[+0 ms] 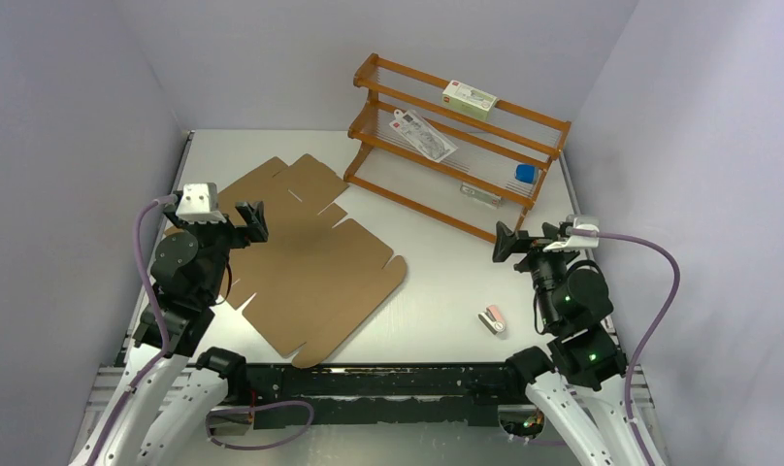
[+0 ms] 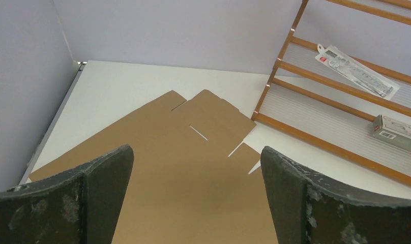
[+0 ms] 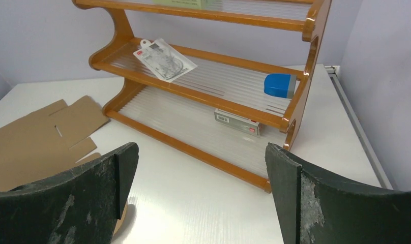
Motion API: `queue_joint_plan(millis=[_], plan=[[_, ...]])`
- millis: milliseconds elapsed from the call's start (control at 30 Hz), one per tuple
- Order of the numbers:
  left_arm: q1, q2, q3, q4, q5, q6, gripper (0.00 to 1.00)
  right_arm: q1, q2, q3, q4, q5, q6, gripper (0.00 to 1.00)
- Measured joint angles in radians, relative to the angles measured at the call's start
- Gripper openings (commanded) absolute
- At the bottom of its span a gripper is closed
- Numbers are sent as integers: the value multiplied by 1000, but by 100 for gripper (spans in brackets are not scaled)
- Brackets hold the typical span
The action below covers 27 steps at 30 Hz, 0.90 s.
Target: Fold the paper box
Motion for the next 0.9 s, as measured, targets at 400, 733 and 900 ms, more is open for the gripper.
queue_joint_plan(millis=[400, 733, 900], plan=[[5, -7, 0, 0, 19, 0, 100, 0, 4, 0, 1, -37, -6, 100], [5, -10, 0, 0, 34, 0, 100, 0, 49, 6, 0, -68, 7, 100], [5, -23, 0, 0, 42, 0, 100, 1, 166, 29, -1, -161, 26, 100]])
